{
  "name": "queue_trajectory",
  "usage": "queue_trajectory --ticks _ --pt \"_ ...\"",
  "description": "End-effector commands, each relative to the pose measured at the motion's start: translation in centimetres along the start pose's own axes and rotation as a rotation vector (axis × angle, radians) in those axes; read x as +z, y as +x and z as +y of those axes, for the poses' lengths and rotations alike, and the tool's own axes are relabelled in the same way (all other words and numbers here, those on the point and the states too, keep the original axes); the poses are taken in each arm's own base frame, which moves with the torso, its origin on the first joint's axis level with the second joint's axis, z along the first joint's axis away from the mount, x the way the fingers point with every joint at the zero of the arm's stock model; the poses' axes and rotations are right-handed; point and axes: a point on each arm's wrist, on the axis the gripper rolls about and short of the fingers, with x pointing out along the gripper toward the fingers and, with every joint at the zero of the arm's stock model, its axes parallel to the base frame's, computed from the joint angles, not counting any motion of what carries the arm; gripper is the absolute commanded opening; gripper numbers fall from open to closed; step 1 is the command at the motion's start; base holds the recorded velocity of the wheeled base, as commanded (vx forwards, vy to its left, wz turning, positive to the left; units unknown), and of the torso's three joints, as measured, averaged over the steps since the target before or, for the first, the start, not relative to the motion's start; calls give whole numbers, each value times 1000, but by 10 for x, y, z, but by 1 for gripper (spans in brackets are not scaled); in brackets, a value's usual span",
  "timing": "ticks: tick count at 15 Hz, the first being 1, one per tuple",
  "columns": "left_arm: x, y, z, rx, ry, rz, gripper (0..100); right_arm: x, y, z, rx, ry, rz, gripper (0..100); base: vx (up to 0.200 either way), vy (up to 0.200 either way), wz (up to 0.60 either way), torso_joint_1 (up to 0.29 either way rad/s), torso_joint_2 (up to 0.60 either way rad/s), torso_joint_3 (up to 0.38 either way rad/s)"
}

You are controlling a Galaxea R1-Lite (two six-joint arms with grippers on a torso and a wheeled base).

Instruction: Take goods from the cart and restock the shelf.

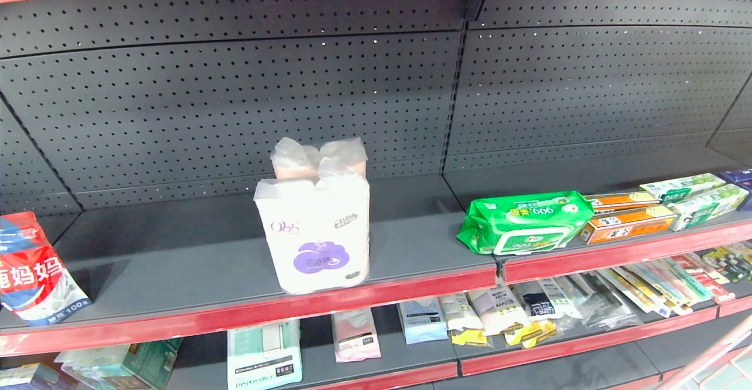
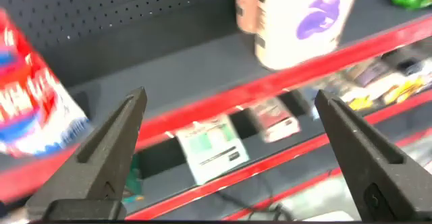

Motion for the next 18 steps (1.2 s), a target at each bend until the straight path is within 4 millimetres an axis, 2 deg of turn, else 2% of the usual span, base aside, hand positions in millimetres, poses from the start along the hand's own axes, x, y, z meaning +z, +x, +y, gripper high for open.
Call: queue_trajectory --ticks 1,3,6,8,10,11,18 --pt "-48 -9 -5 126 -70 -11 100 0 0 0 0 1 1 100 0 0 0 0 0 0" --pt "-48 -8 -4 174 -84 -17 100 0 0 0 0 0 1 100 0 0 0 0 0 0" --pt "-50 -3 -8 -37 15 -127 100 0 0 0 0 0 1 100 0 0 0 0 0 0" --pt "-52 -3 -7 14 -25 -101 100 0 0 0 0 0 1 100 0 0 0 0 0 0" --pt "-52 -3 -1 267 -61 -83 100 0 0 0 0 0 1 100 0 0 0 0 0 0" --pt "-51 -3 -1 267 -142 -103 100 0 0 0 2 0 1 100 0 0 0 0 0 0" --pt "-51 -3 -1 267 -74 -98 100 0 0 0 0 -5 3 100 0 0 0 0 0 0"
